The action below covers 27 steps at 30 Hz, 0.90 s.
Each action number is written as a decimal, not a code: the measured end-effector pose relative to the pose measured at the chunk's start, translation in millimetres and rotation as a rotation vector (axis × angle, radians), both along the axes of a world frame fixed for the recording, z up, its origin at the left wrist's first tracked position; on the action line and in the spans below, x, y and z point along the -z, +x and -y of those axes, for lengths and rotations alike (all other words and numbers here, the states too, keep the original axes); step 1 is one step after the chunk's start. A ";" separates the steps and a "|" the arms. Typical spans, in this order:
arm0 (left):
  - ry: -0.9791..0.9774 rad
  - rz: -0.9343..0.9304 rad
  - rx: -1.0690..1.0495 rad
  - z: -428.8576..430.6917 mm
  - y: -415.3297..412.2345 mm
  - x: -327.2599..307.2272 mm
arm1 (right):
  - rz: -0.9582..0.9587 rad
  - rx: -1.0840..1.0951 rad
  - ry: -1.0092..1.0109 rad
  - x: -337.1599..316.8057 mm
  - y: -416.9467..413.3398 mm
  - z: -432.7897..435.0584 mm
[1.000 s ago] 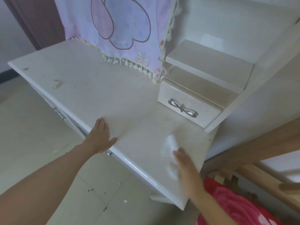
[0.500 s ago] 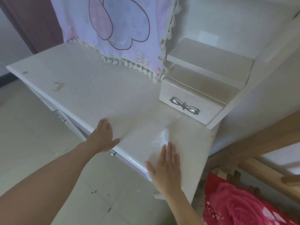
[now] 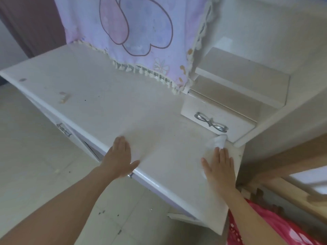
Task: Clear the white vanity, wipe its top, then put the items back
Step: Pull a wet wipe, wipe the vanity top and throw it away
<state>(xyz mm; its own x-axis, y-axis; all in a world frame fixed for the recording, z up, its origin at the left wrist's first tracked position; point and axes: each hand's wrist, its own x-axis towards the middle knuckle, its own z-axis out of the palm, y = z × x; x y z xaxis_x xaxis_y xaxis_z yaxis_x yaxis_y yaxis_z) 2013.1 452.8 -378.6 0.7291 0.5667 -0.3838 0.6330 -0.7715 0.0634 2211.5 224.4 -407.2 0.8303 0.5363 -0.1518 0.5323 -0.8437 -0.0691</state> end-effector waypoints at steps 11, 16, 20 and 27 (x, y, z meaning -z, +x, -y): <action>0.006 0.527 0.214 -131.2 -68.8 12.7 | -0.023 -0.071 0.047 -3.8 -87.4 -173.7; 0.135 0.457 0.057 -239.7 -122.6 15.7 | -0.059 -0.244 0.056 0.0 -137.1 -284.3; 0.166 0.431 -0.160 -315.7 -140.6 9.4 | -0.083 -0.409 -0.022 2.4 -160.5 -321.9; 0.096 0.338 -0.084 -366.5 -137.4 23.6 | 0.008 -0.777 -0.141 1.8 -155.2 -311.6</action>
